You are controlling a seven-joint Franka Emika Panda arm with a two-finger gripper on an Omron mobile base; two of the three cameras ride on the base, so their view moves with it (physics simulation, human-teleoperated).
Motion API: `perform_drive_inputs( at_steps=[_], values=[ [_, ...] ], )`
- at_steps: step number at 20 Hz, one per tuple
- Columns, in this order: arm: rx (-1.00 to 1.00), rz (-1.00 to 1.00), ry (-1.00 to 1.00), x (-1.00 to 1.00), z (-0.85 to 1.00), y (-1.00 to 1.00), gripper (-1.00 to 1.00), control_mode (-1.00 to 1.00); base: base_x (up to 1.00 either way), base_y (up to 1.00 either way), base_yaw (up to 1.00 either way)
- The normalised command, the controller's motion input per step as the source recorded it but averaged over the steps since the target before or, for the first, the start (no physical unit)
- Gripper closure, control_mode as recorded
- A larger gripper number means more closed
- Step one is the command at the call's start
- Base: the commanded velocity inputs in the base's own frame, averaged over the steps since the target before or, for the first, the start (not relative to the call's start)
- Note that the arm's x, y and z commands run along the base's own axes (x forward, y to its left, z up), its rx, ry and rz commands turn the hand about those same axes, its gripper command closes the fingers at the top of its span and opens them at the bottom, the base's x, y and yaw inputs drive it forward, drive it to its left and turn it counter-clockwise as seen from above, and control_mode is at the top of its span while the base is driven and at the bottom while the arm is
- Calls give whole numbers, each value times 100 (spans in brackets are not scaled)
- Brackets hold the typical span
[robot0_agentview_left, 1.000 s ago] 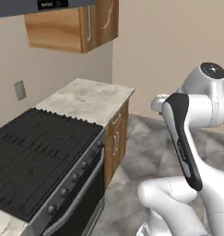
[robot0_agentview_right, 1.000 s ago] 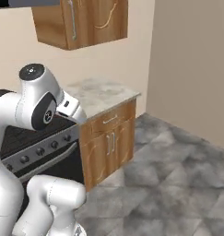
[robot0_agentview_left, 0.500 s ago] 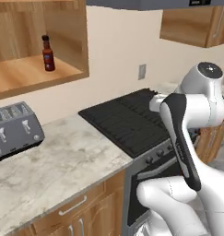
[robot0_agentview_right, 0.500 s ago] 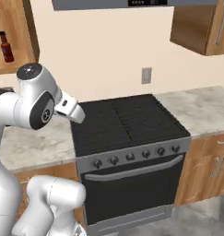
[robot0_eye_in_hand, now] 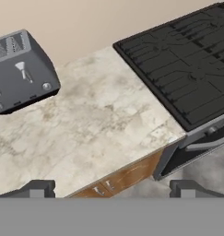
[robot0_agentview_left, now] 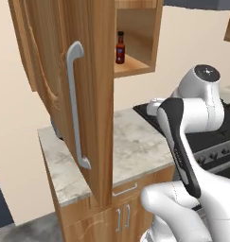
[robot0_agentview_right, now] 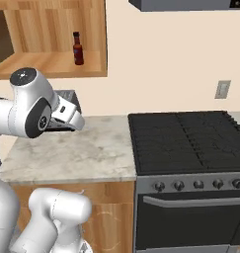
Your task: Move the mayonnaise and condiment bottle from the cabinet to the dining counter.
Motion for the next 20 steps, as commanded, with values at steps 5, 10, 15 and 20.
perform_drive_inputs(
  at_steps=[5,10,15,20],
  values=[
    [0,0,0,0,0,0,-100,100,19,0,0],
    [0,0,0,0,0,0,-100,100,27,22,1],
    [0,0,0,0,0,0,-100,100,33,46,20],
    [0,0,0,0,0,0,-100,100,15,27,26]
  ],
)
